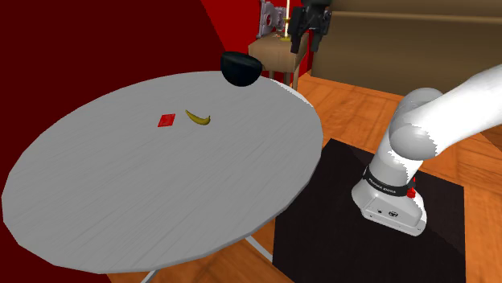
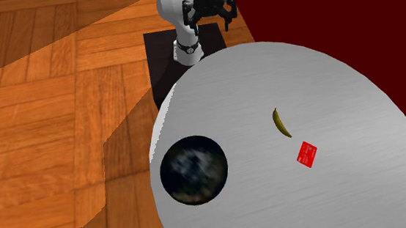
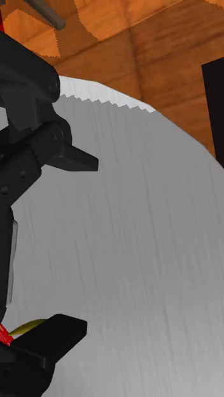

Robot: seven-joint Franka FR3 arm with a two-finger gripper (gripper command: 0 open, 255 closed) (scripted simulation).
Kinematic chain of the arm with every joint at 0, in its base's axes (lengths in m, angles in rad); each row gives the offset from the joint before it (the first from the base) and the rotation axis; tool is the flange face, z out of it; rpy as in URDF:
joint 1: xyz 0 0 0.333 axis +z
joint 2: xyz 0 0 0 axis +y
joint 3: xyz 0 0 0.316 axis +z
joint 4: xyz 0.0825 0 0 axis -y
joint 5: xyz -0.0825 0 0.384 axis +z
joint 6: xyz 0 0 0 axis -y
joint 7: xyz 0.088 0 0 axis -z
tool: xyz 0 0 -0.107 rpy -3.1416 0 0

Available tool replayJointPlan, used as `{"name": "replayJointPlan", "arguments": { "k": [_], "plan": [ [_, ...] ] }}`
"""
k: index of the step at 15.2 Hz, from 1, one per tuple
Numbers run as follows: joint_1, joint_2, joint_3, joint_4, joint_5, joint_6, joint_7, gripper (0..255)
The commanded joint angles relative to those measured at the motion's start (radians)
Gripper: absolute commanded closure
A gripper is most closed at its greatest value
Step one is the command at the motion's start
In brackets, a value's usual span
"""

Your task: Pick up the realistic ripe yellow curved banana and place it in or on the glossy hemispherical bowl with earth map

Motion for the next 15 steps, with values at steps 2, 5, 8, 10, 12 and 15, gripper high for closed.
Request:
{"name": "replayJointPlan", "arguments": {
  "k": [2,5,8,10,12,15],
  "plan": [
    [0.007,0.025,0.008,-0.003,0.005,0.03,-0.002,0],
    [0.026,0.104,0.031,-0.004,0.018,0.119,-0.008,0],
    [0.045,0.191,0.053,0.007,0.03,0.203,-0.013,0],
    [0.057,0.252,0.068,0.021,0.036,0.256,-0.016,0],
    [0.068,0.315,0.083,0.039,0.04,0.306,-0.019,0],
    [0.083,0.412,0.105,0.077,0.043,0.374,-0.022,0]
  ]
}}
